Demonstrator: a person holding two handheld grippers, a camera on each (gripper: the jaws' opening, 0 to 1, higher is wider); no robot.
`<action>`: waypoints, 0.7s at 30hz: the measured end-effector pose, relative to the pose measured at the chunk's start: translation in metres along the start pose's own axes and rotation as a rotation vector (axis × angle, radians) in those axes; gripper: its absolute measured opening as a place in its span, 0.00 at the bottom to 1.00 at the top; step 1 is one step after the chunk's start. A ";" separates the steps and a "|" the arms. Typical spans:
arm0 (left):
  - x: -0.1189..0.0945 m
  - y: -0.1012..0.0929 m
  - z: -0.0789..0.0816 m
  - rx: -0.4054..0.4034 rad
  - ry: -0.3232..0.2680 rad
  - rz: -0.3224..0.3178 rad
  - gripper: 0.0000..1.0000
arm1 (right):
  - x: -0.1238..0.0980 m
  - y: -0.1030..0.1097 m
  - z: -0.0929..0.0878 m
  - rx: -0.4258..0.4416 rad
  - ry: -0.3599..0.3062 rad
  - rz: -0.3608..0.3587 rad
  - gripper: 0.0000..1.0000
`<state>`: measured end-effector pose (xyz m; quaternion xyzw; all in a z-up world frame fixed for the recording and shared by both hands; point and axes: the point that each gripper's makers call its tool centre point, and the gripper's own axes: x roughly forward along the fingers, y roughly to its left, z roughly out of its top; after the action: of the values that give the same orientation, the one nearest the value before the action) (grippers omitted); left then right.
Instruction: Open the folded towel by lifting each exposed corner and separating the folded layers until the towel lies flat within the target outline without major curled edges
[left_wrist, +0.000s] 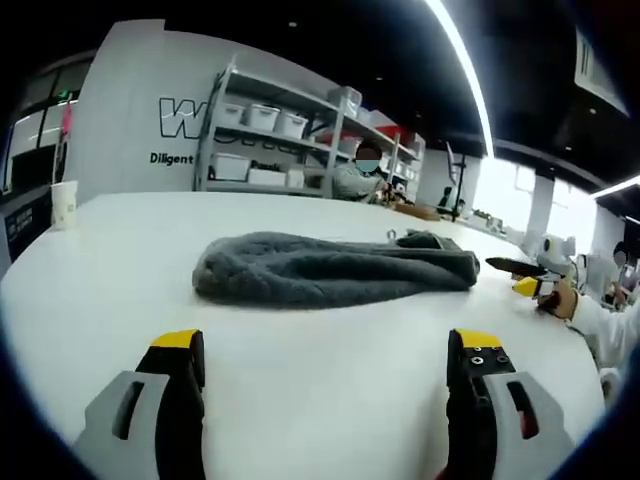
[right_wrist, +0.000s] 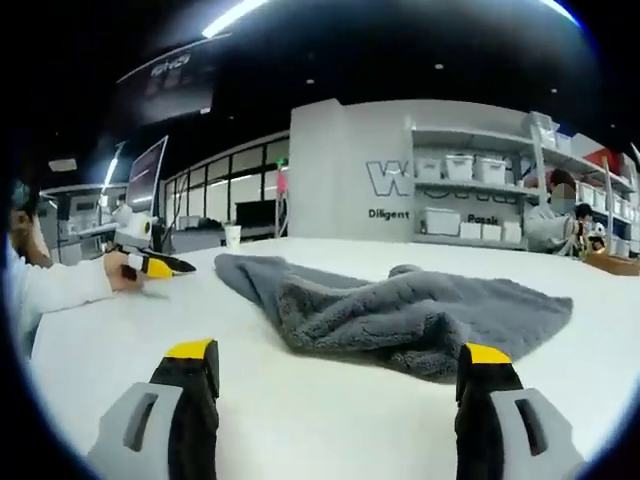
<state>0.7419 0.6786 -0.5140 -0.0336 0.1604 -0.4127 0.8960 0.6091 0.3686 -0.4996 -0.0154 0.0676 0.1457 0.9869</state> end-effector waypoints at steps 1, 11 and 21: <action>0.000 0.000 0.000 0.001 0.000 0.001 1.00 | 0.001 0.000 0.003 -0.005 -0.011 0.005 0.99; 0.001 0.000 0.000 0.010 0.003 0.003 1.00 | 0.028 0.020 0.020 -0.071 -0.083 0.078 0.95; 0.001 0.000 0.000 0.015 0.002 0.006 1.00 | 0.089 0.060 0.026 -0.179 -0.050 0.125 0.84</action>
<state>0.7420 0.6777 -0.5141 -0.0260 0.1585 -0.4114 0.8972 0.6793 0.4526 -0.4871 -0.0957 0.0305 0.2126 0.9720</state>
